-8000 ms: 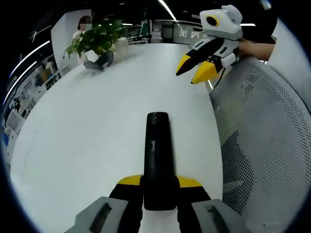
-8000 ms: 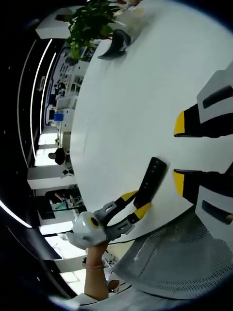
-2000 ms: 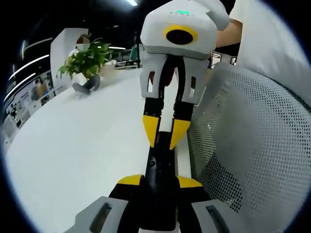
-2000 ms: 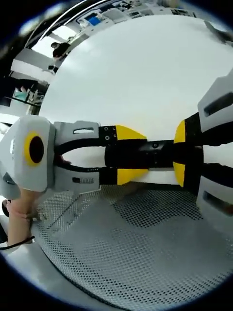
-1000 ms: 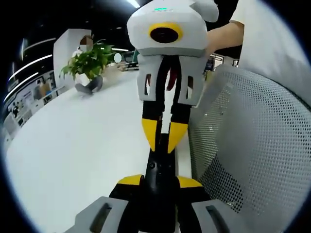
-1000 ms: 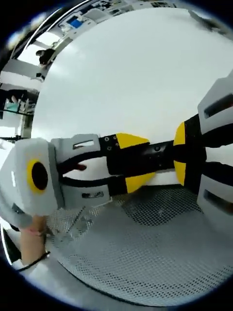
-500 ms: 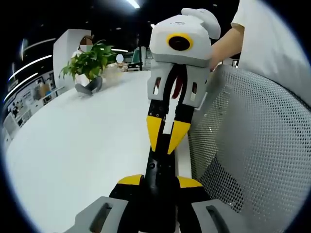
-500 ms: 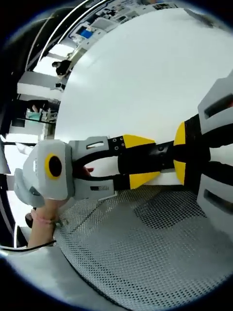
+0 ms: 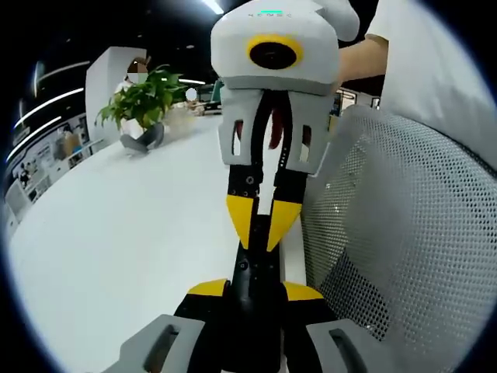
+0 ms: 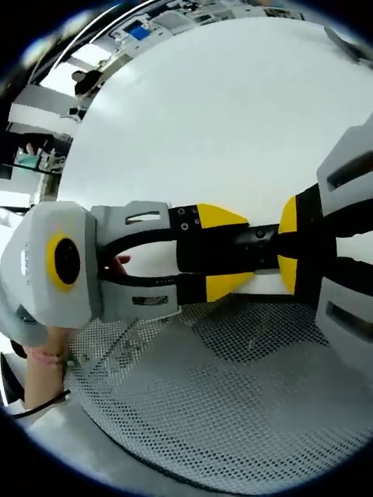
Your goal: Press the specified remote control buttons in sequence, fully releasing each button before pressing the next.
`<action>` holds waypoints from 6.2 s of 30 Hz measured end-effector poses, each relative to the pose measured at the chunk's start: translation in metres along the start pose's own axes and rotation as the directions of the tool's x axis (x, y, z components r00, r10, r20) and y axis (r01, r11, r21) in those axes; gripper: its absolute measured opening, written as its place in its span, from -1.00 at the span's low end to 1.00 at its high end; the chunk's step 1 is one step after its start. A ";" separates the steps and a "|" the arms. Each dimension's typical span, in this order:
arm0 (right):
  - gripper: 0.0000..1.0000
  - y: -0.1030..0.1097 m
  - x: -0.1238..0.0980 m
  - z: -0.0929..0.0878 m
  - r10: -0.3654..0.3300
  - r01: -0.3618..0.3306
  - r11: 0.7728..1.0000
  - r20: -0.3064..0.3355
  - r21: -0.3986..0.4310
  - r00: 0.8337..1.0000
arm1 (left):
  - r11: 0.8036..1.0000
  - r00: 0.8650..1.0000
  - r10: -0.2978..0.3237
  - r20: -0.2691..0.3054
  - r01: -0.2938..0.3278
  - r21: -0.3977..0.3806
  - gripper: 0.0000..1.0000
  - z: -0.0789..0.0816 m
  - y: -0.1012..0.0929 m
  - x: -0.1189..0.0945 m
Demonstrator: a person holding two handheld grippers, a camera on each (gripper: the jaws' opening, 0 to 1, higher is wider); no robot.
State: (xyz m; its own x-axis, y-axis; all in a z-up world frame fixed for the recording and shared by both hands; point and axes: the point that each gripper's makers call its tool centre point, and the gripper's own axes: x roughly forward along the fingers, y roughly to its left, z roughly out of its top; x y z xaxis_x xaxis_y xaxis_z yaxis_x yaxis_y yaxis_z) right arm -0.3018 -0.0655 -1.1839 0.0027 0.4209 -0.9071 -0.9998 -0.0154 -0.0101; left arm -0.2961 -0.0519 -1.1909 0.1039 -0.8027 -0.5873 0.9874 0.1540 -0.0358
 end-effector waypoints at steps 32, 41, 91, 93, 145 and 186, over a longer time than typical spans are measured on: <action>-1.00 -0.005 0.001 0.004 -0.075 0.070 0.997 0.142 0.042 0.987 | 1.000 1.000 0.001 0.003 -0.001 0.005 -0.51 0.000 0.000 -0.001; -1.00 -0.002 0.001 0.005 -0.061 0.058 0.998 0.138 0.025 0.989 | 1.000 1.000 -0.001 0.003 0.001 0.008 -0.50 0.000 0.000 -0.001; -1.00 -0.001 -0.007 -0.012 -0.043 0.041 0.998 0.063 0.038 0.997 | 1.000 1.000 -0.002 0.016 0.002 0.001 -0.50 0.000 0.000 0.000; -1.00 -0.002 -0.008 -0.012 -0.038 0.035 0.998 0.063 0.047 0.997 | 1.000 1.000 -0.002 0.017 0.002 0.000 -0.50 -0.001 0.000 0.000; -1.00 -0.004 0.002 0.008 -0.110 0.097 0.988 0.115 0.117 0.987 | 1.000 1.000 -0.002 0.014 0.002 0.006 -0.50 0.000 0.000 -0.001; -1.00 0.012 0.008 0.018 -0.078 0.060 0.986 0.112 0.159 0.991 | 1.000 1.000 -0.004 0.013 0.004 0.006 -0.50 0.000 -0.001 -0.002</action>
State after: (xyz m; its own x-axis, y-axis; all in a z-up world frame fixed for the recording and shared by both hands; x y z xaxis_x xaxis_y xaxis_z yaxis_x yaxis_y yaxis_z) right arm -0.3141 -0.0460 -1.1831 0.0785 0.5199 -0.8506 -0.9881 0.1539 0.0029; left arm -0.2971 -0.0498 -1.1899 0.1017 -0.8110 -0.5762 0.9885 0.1475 -0.0332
